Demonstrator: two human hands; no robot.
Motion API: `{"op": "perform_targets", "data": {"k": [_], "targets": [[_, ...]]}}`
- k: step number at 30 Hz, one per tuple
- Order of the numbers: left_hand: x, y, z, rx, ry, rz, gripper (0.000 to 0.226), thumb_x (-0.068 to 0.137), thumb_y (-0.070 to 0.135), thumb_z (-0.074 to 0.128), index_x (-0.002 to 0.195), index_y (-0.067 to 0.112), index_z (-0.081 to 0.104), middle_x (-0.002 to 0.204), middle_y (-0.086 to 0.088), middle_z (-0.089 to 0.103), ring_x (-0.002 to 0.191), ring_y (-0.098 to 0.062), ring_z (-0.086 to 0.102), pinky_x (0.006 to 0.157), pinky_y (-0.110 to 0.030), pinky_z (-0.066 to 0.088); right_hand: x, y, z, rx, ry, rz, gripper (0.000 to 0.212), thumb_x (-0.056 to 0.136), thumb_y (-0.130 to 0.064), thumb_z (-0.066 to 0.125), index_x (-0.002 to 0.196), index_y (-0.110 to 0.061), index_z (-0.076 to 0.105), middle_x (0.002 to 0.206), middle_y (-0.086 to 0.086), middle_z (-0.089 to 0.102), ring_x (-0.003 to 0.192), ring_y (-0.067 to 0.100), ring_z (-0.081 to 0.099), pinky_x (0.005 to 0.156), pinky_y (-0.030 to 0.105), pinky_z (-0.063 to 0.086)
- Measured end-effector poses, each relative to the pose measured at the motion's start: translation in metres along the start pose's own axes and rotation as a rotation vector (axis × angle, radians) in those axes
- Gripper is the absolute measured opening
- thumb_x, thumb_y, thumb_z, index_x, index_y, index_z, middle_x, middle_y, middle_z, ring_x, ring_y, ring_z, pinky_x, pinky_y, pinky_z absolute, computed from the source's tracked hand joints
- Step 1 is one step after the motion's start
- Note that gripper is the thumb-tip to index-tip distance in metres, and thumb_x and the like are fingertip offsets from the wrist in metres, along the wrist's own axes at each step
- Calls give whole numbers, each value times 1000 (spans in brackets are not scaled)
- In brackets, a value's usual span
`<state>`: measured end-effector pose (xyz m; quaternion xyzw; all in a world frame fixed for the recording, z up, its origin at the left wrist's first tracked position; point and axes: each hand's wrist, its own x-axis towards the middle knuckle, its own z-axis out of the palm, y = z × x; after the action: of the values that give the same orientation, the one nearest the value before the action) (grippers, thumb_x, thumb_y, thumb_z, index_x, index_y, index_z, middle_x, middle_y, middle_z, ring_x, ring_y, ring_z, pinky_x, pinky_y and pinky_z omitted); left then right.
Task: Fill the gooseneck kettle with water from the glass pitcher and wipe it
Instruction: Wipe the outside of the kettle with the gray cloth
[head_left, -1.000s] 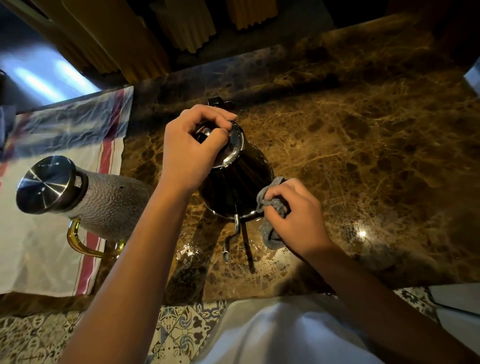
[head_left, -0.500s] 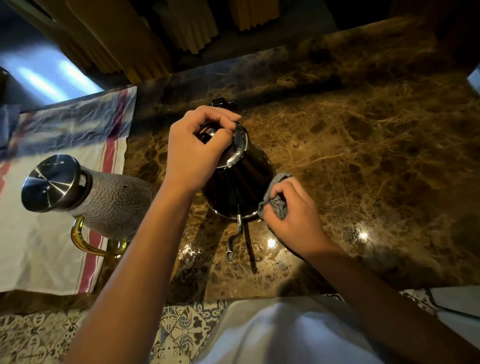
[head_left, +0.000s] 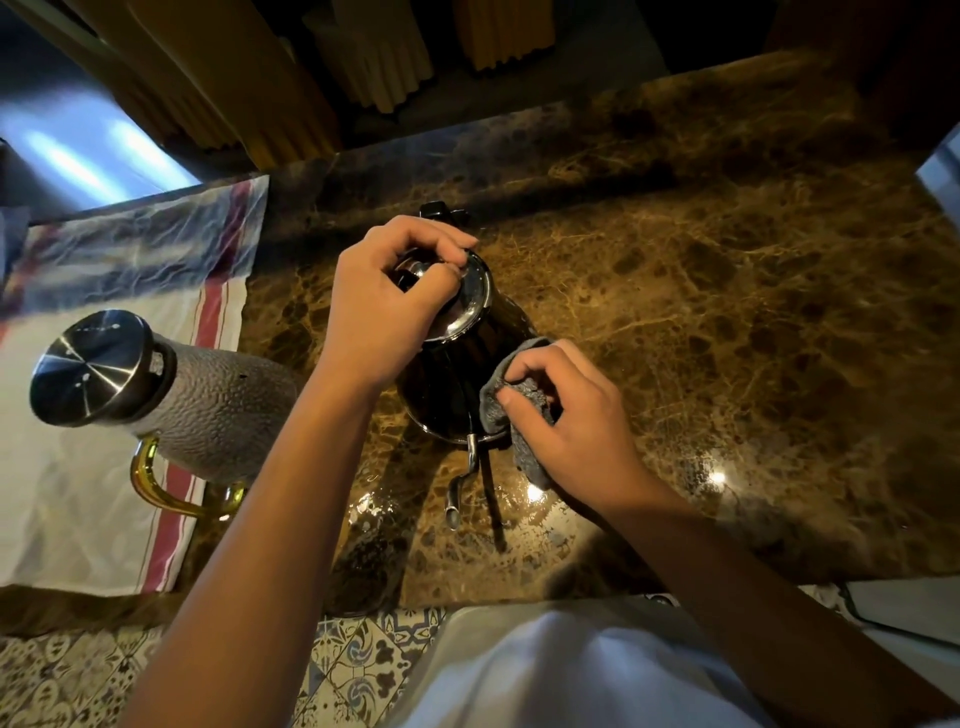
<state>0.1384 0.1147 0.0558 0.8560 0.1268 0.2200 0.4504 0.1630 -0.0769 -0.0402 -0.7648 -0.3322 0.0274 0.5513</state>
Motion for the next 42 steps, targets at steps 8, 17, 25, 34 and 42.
{"op": "perform_targets", "data": {"k": [8, 17, 25, 34, 42], "targets": [[0, 2, -2, 15, -43, -21, 16, 85, 30, 60, 96, 23, 70, 115, 9, 76, 120, -19, 64, 106, -58, 48, -11, 25, -12, -41, -104, 206, 9, 94, -11, 71, 94, -18, 64, 94, -10, 60, 78, 4, 54, 68, 15, 40], [-1, 5, -5, 77, -103, -9, 13, 97, 34, 58, 104, 26, 67, 119, 11, 72, 120, -15, 61, 108, -56, 45, 10, 6, -16, -19, 39, 264, 17, 97, -20, 69, 114, -20, 70, 114, -9, 62, 86, 3, 61, 75, 19, 51], [-3, 8, -2, 35, -64, -5, 9, 98, 25, 61, 101, 22, 69, 115, 9, 73, 113, -5, 62, 107, -40, 47, 30, -38, -13, 187, 133, 131, 36, 95, -7, 68, 128, -21, 63, 122, -3, 66, 116, 11, 64, 91, 30, 58], [-8, 5, -13, -144, -206, 28, 18, 85, 5, 65, 94, 21, 67, 112, -3, 77, 115, -16, 70, 102, -38, 54, 6, 12, -15, 28, 59, 394, 7, 99, -27, 67, 103, -23, 72, 86, 8, 74, 77, 28, 72, 67, 52, 59], [-9, 1, -9, -228, -193, 79, 11, 83, 13, 63, 94, 15, 67, 111, -13, 76, 114, -27, 71, 100, -43, 56, 9, -12, -20, 79, -28, 369, 5, 101, -19, 64, 98, -18, 60, 75, -7, 58, 62, 5, 54, 62, 41, 54]]}}
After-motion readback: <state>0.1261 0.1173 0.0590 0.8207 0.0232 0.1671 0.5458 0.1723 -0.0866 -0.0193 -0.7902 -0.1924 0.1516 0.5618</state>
